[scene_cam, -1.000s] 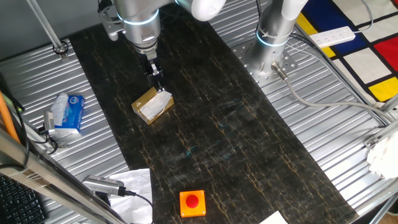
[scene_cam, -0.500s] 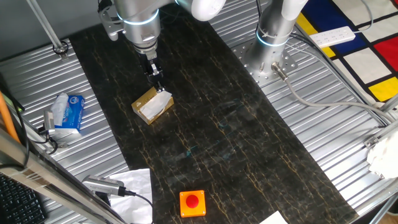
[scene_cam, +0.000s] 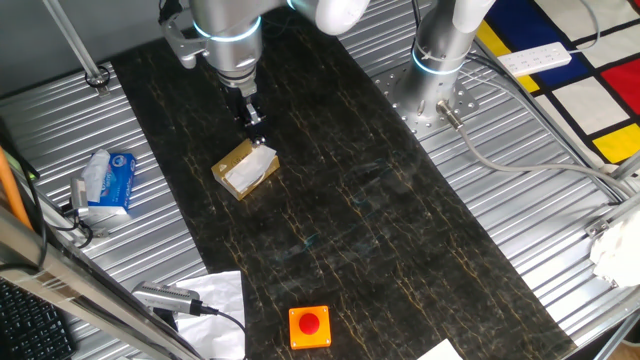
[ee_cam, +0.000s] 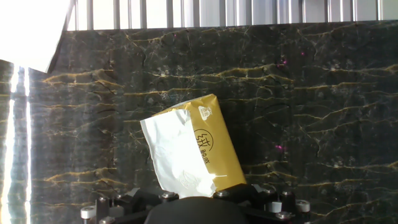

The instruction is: Pull out a napkin

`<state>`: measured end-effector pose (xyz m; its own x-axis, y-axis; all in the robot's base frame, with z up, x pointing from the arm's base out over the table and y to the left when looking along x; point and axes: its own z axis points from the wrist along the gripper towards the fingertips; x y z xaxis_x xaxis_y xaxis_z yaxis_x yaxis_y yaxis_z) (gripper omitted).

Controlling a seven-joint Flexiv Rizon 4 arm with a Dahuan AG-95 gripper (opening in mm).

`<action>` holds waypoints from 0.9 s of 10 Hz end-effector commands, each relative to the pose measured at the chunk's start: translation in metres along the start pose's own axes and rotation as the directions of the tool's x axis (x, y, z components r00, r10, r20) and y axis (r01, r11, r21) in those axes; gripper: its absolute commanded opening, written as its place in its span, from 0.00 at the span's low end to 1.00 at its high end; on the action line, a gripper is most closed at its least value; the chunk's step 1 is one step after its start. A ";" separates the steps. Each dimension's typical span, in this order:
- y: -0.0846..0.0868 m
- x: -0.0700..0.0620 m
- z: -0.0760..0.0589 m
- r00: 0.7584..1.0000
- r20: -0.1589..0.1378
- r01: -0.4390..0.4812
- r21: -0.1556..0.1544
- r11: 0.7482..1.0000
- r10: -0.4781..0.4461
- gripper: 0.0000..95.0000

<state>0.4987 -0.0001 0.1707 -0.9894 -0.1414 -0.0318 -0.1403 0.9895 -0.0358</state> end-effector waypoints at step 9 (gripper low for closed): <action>-0.001 -0.002 0.005 1.000 0.006 0.021 0.009 1.000 -0.021 0.00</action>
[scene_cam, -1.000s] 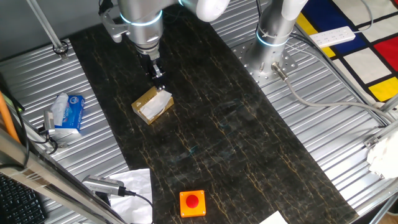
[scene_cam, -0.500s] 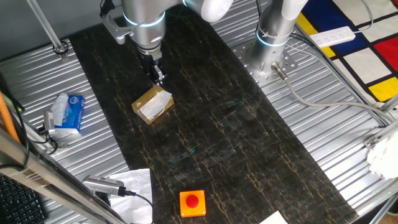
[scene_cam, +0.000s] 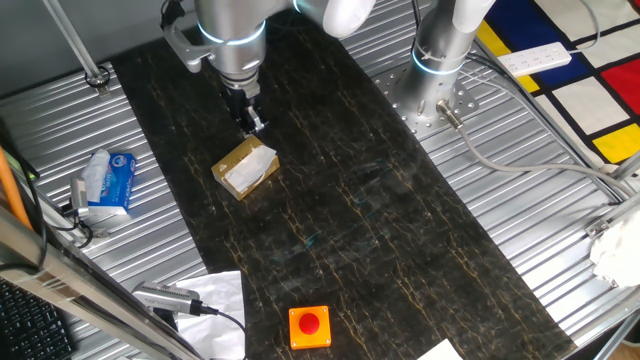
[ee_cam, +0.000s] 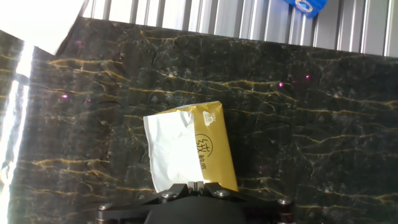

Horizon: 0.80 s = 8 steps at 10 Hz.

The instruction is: Pull out a napkin

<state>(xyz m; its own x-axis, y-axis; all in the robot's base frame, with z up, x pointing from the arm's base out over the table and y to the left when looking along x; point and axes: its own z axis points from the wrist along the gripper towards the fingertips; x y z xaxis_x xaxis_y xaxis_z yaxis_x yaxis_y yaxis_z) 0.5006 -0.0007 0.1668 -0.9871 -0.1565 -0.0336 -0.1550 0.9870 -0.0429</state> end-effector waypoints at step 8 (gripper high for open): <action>0.001 -0.003 0.012 0.998 0.008 0.055 -0.008 0.998 -0.055 0.00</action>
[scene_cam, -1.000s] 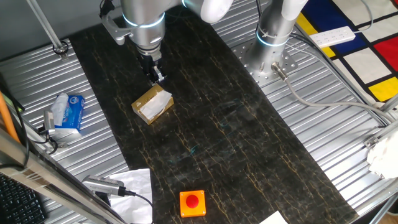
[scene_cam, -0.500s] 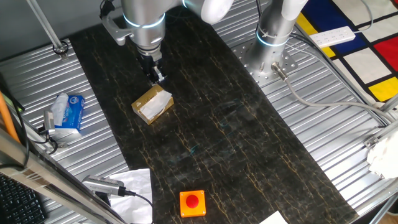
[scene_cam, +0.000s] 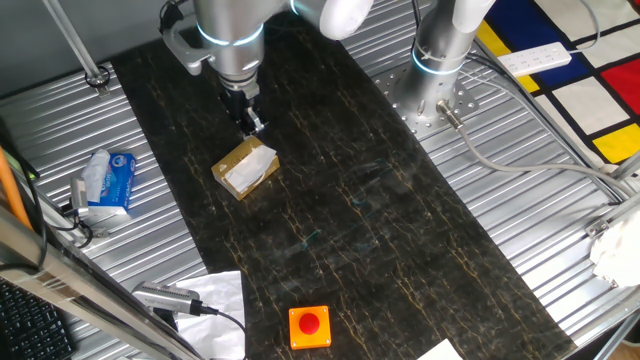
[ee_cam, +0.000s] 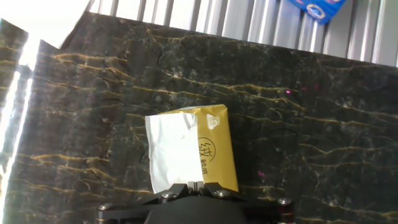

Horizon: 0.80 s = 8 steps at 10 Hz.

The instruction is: Pull out a napkin

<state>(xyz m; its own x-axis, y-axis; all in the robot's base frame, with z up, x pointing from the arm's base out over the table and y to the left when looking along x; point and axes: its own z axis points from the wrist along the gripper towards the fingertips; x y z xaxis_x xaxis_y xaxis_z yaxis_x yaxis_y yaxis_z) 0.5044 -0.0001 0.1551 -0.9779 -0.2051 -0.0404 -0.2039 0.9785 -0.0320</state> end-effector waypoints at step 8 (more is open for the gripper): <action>0.025 0.006 0.033 0.999 0.002 0.041 0.034 0.999 -0.041 0.00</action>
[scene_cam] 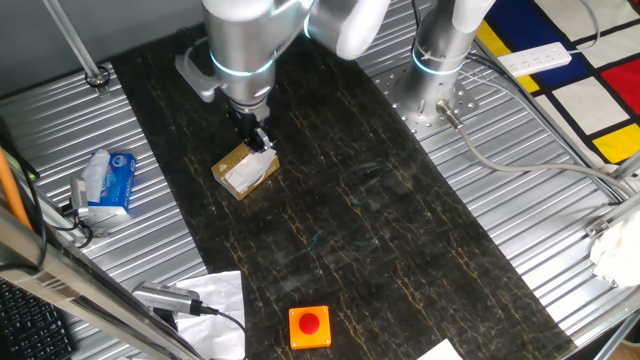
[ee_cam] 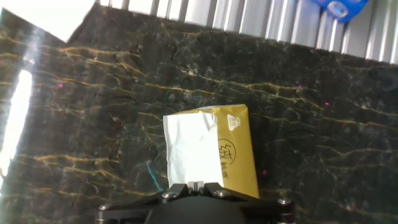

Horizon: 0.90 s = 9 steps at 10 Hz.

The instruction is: Pull out a napkin

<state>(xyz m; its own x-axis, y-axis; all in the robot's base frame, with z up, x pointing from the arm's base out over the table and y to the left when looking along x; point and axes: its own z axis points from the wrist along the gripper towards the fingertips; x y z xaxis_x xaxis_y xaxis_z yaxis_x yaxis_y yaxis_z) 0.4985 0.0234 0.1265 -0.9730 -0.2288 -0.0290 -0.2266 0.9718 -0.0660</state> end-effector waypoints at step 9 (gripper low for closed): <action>0.009 0.009 0.023 0.996 0.060 0.057 0.043 0.997 -0.060 0.40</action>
<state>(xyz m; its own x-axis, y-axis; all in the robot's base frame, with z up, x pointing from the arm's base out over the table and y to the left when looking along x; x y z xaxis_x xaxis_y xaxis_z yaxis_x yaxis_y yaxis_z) 0.4888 0.0306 0.1034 -0.9532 -0.2898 -0.0866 -0.2798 0.9535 -0.1119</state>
